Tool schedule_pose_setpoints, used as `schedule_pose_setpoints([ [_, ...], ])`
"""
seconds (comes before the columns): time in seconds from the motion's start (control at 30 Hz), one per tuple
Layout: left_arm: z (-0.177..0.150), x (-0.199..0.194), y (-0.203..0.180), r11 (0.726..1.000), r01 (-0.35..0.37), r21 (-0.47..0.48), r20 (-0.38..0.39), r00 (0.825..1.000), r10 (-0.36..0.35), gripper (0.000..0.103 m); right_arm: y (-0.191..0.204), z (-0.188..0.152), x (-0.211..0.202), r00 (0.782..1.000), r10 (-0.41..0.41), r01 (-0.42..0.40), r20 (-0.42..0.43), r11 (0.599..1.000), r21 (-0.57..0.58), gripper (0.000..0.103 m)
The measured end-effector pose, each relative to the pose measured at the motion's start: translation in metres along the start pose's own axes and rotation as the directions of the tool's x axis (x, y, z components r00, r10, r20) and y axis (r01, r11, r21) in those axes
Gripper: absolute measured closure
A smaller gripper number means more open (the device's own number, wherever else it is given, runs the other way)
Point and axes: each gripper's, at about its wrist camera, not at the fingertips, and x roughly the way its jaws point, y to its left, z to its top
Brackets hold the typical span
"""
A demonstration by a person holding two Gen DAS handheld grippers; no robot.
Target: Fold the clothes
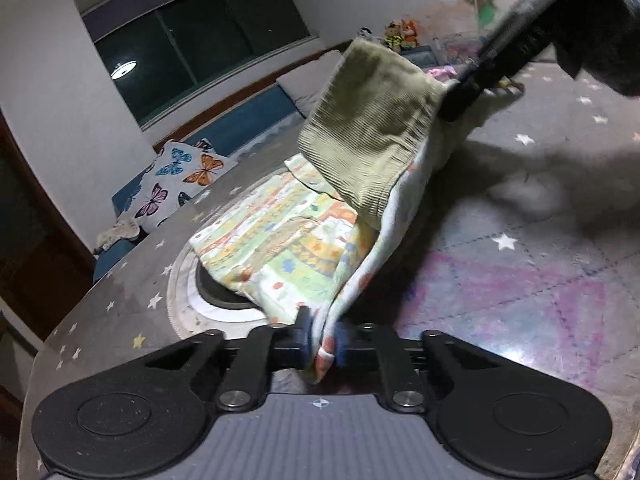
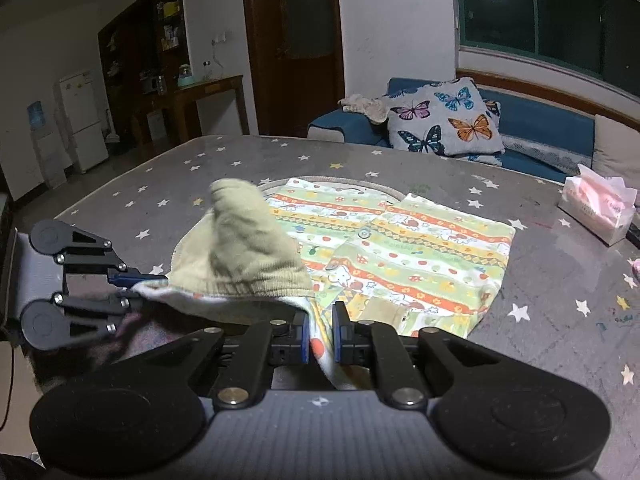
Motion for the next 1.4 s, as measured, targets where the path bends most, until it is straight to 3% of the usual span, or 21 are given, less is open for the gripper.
schedule_pose_setpoints([
  [0.23, 0.009, -0.049, 0.002, 1.0, 0.016, -0.024, 0.076, 0.997, -0.015, 0.096, 0.01, -0.008, -0.029, 0.999, 0.002, -0.002, 0.043, 1.0, -0.012, 0.096],
  [0.43, 0.011, -0.113, -0.002, 0.998, 0.067, -0.015, 0.095, 0.993, -0.065, 0.096, 0.035, -0.02, -0.083, 0.998, 0.051, -0.049, 0.039, 0.997, -0.064, 0.097],
  [0.57, 0.02, -0.122, 0.009, 0.995, 0.076, -0.058, 0.087, 0.994, -0.071, 0.096, 0.045, -0.016, -0.098, 0.997, 0.063, -0.059, 0.034, 0.993, -0.106, 0.099],
  [0.87, 0.052, -0.063, 0.066, 0.979, 0.091, -0.181, 0.054, 0.995, -0.082, 0.096, 0.02, 0.037, -0.053, 0.999, 0.022, -0.019, 0.029, 0.994, -0.103, 0.1],
  [1.07, 0.065, 0.011, 0.096, 0.959, 0.11, -0.262, -0.042, 0.991, -0.125, 0.095, -0.014, 0.068, 0.003, 0.999, -0.03, 0.028, -0.025, 0.996, -0.079, 0.1],
  [1.27, 0.055, 0.084, 0.111, 0.934, 0.092, -0.346, -0.155, 0.976, -0.154, 0.091, -0.052, 0.071, 0.074, 0.992, -0.091, 0.094, -0.091, 0.995, 0.038, 0.101],
  [1.37, 0.047, 0.101, 0.113, 0.925, 0.071, -0.374, -0.183, 0.972, -0.149, 0.086, -0.069, 0.057, 0.098, 0.987, -0.104, 0.119, -0.123, 0.986, 0.117, 0.1],
  [1.4, 0.046, 0.104, 0.114, 0.927, 0.055, -0.372, -0.191, 0.972, -0.134, 0.078, -0.072, 0.054, 0.1, 0.986, -0.112, 0.128, -0.124, 0.983, 0.132, 0.099],
])
